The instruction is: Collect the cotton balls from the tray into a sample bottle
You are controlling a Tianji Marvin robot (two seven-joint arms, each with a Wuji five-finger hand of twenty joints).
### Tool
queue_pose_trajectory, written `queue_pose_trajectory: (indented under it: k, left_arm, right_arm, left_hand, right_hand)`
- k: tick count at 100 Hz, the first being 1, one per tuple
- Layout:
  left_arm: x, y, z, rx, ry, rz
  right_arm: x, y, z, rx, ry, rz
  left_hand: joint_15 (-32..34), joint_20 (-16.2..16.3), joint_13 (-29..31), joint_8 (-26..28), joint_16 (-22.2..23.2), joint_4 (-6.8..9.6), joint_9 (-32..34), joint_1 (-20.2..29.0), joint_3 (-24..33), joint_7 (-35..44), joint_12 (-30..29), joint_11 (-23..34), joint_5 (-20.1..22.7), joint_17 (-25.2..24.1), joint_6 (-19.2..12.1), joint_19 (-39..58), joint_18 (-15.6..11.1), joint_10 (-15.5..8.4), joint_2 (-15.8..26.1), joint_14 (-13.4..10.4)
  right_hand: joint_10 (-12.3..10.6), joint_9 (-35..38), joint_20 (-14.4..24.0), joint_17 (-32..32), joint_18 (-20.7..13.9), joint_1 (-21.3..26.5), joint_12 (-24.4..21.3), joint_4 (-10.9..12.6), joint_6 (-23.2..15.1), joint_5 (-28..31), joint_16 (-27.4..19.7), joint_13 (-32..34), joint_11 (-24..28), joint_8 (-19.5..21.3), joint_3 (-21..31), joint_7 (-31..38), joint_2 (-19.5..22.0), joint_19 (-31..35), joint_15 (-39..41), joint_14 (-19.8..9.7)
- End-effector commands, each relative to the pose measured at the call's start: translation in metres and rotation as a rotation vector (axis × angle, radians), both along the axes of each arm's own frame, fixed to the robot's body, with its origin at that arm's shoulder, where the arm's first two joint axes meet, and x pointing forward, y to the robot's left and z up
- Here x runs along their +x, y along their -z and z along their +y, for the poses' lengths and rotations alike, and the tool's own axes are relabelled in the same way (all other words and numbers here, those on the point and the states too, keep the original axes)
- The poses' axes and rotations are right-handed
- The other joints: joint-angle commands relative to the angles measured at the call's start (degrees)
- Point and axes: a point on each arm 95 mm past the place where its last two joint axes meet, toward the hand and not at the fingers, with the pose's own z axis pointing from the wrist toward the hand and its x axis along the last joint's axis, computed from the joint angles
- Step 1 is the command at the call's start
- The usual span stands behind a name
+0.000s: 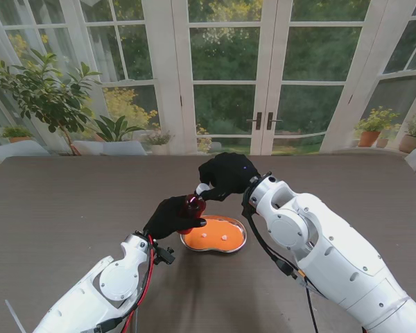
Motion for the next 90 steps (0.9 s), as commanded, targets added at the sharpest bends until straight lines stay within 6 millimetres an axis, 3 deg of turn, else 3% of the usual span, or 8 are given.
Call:
queue_pose_trajectory:
  k: [1, 32, 90]
  left_arm:
    - [0.0, -0.0018, -0.0033, -0.002, 0.014, 0.002]
    - [0.0, -0.0019, -0.0034, -0.002, 0.014, 0.002]
    - [0.0001, -0.0023, -0.0038, -0.003, 0.016, 0.002]
  right_arm:
    - [-0.0016, 0.0013, 0.0022, -0.015, -0.016, 0.014]
    - [-0.0023, 0.0013, 0.0028, -0.019, -0.036, 0.033]
    - [-0.0028, 0.0036, 0.0051, -0.017, -0.061, 0.054]
  left_hand:
    - [0.2, -0.2, 0.5, 0.7, -0.3, 1.44, 3.5, 10.0, 7.0, 5.4, 0.7, 0.0, 9.4, -3.1, -9.3, -1.4, -1.6, -3.5, 16.4, 2.5]
    - [0.2, -0.2, 0.5, 0.7, -0.3, 1.48, 3.5, 10.1, 7.0, 5.3, 0.7, 0.0, 9.3, -3.1, -9.3, -1.4, -1.6, -3.5, 16.4, 2.5]
    - [0.2, -0.2, 0.6, 0.8, -0.3, 1.46, 3.6, 9.9, 7.0, 5.3, 0.7, 0.0, 9.3, -3.1, -9.3, -1.4, -1.5, -3.5, 16.5, 2.5]
  right_hand:
    - [-2.1, 0.6, -0.6, 0.6, -0.5, 8.3, 1.0, 1.0, -8.7, -0.2, -0.2, 2.7, -0.7, -0.2, 7.8, 5.8, -1.2, 2.9, 0.4, -2.4]
    - [-2.1, -0.3, -0.8, 0.3, -1.0, 11.1, 2.0, 1.0, -8.3, -5.4, -0.4, 2.8, -1.8, -0.2, 9.6, 3.9, -4.3, 2.4, -0.9, -3.1]
    - [-1.9, -0.3, -0.8, 0.4, -1.1, 12.7, 2.5, 1.5, -9.1, -6.7, -0.2, 2.7, -2.3, -0.9, 10.3, 3.1, -4.4, 2.2, -1.0, -3.1]
